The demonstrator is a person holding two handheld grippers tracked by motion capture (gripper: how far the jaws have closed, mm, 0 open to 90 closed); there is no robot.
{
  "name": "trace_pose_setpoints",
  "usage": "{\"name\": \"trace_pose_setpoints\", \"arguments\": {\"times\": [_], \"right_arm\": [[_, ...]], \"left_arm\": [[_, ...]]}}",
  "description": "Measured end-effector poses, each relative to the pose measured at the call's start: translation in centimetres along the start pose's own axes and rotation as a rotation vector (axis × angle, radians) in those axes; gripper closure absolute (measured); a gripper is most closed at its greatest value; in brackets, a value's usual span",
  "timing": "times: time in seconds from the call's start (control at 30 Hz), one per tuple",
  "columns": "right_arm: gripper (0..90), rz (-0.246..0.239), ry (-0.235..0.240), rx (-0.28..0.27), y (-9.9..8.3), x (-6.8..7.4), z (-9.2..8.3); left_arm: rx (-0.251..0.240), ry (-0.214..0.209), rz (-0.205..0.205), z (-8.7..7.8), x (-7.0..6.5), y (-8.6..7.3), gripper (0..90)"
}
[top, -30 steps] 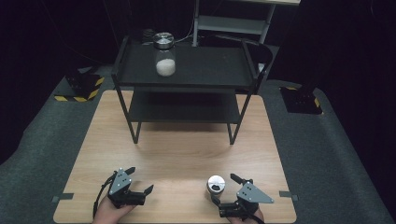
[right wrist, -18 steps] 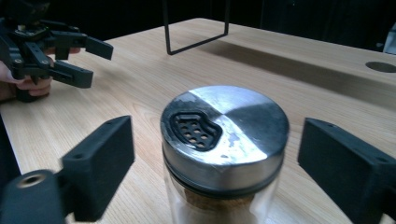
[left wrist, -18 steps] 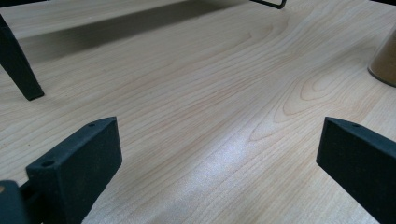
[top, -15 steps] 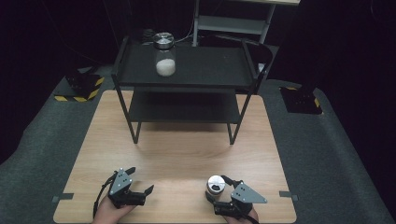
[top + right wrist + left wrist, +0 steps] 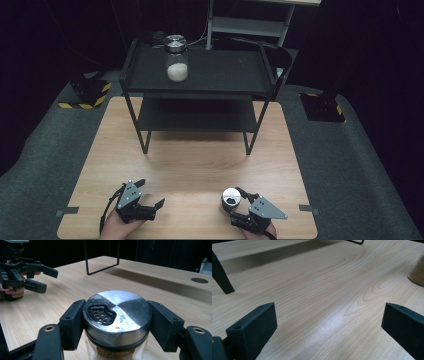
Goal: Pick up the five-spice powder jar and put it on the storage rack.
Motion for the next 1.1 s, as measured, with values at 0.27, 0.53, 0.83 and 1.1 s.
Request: {"name": "trace_pose_setpoints", "arguments": {"times": [0.27, 0.53, 0.83, 1.1], "right_arm": [[34.7, -0.004, 0.003, -0.012, -0.2, -0.1, 0.0], [34.8, 0.005, -0.003, -0.011, -0.2, -0.1, -0.1], [34.8, 0.008, -0.020, -0.023, 0.1, -0.1, -0.5], [34.8, 0.003, -0.041, -0.032, 1.3, -0.3, -1.1]], "left_arm": [[-0.001, -0.004, 0.001, 0.0, 0.1, 0.0, 0.3], [-0.001, -0.006, 0.005, 0.0, 0.1, 0.0, 0.3], [-0.002, -0.006, 0.007, 0.0, 0.1, 0.0, 0.3], [-0.007, -0.013, 0.000, -0.1, 0.1, -0.1, 0.3]]}}
Point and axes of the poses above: each handheld gripper's, and its own axes: z roughly forward along the jaws, y roughly out of its top, x roughly to its left, the point moved 2 cm from there along z, roughly forward along the jaws, and after that the axes turned 3 degrees about -x, right-handed, at the moved point
